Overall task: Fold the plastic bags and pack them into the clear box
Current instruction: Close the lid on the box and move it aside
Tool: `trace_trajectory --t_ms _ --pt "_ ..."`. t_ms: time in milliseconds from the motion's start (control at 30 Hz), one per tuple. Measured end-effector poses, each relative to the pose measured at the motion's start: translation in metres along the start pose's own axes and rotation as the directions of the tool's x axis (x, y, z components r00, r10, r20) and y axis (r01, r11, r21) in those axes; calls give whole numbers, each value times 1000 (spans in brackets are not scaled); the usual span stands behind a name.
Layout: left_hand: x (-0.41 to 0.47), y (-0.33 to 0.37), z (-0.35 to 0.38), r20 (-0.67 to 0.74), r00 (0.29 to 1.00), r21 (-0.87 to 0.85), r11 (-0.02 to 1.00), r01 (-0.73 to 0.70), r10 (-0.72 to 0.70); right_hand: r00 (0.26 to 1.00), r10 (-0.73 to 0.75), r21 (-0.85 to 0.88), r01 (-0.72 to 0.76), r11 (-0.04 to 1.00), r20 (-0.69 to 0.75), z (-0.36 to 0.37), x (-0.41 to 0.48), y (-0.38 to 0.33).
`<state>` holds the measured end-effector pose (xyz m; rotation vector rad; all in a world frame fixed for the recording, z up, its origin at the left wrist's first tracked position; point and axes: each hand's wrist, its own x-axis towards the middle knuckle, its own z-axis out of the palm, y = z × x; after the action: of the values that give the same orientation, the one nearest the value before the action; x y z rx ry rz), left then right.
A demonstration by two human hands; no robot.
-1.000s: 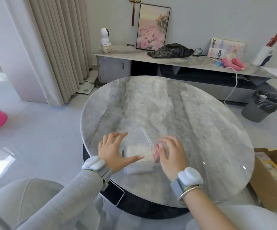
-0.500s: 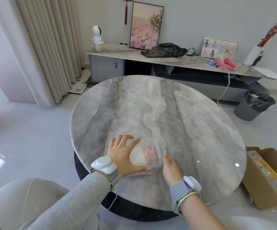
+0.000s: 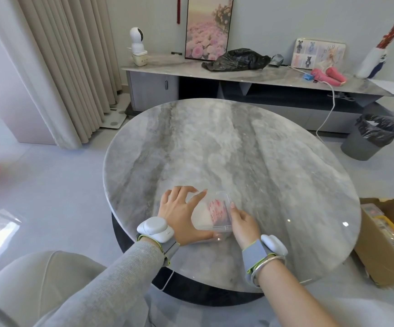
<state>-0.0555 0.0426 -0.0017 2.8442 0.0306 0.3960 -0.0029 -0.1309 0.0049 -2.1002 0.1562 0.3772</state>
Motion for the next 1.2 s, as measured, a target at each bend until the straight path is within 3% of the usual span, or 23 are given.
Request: trace_trajectory --t_ms 133,233,267,333,433,667,867,1033,1200 --pt "-2 -1 -5 33 999 -18 1000 -18 19 998 69 -77 -68 995 7 0 6 -8" --pt "-3 -6 -11 -66 987 -249 961 123 -143 997 74 -109 -74 991 -4 0 8 -10" --pt "-2 -10 -12 -85 961 -347 912 220 -264 997 76 -113 -76 991 -5 0 7 -11" --pt "-1 -17 -16 7 861 -477 755 450 -509 997 80 -120 -79 990 4 -1 5 -11" --pt "-3 -22 -17 233 687 -365 593 718 -688 995 95 -141 -91 986 19 -2 7 -12" --pt "-3 -21 -24 446 584 -452 392 801 -679 936 314 -46 -311 949 161 -3 24 -18" --pt "-3 -28 -23 627 479 -497 158 853 -614 934 305 -41 -302 952 186 -4 28 -25" --pt "-1 -33 -22 656 476 -463 186 867 -586 945 297 -42 -294 955 138 0 30 -21" --pt "1 -39 -23 577 544 -455 313 834 -610 985 172 -238 -165 957 9 2 35 -18"
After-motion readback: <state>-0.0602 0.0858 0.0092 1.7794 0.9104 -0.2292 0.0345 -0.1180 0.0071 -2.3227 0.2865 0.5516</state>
